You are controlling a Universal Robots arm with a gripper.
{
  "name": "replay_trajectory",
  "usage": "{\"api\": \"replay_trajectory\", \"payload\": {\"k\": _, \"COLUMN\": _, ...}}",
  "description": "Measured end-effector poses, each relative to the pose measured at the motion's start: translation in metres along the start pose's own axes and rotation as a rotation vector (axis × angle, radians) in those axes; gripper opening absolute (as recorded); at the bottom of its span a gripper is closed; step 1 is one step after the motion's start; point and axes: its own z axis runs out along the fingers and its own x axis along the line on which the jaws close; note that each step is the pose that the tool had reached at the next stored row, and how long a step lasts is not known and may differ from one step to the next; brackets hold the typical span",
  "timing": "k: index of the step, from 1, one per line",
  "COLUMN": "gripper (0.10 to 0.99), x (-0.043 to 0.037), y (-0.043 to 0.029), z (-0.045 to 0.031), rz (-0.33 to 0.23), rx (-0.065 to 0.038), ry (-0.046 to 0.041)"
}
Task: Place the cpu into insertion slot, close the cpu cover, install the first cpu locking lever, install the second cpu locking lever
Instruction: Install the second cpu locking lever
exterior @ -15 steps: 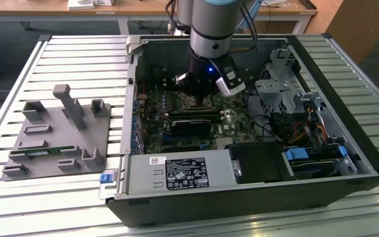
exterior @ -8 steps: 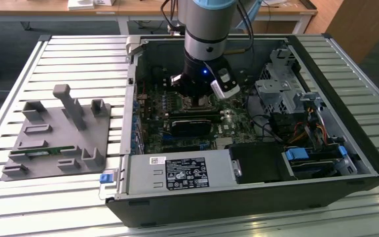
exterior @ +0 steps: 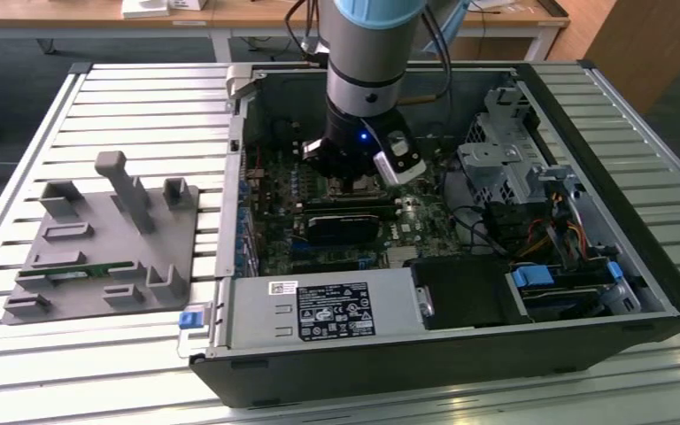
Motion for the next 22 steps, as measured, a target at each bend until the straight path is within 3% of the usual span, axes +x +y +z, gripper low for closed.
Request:
{"api": "replay_trajectory", "payload": {"k": 8, "gripper": 0.106, "x": 0.002, "y": -0.0022, "z": 0.0137, "rz": 0.002, "rx": -0.001, "ry": -0.0003}}
{"api": "replay_trajectory", "payload": {"k": 13, "gripper": 0.106, "x": 0.0082, "y": -0.0042, "z": 0.0143, "rz": 0.003, "rx": -0.021, "ry": -0.0004}}
{"api": "replay_trajectory", "payload": {"k": 22, "gripper": 0.106, "x": 0.0132, "y": -0.0136, "z": 0.0134, "rz": 0.002, "rx": -0.039, "ry": -0.0006}}
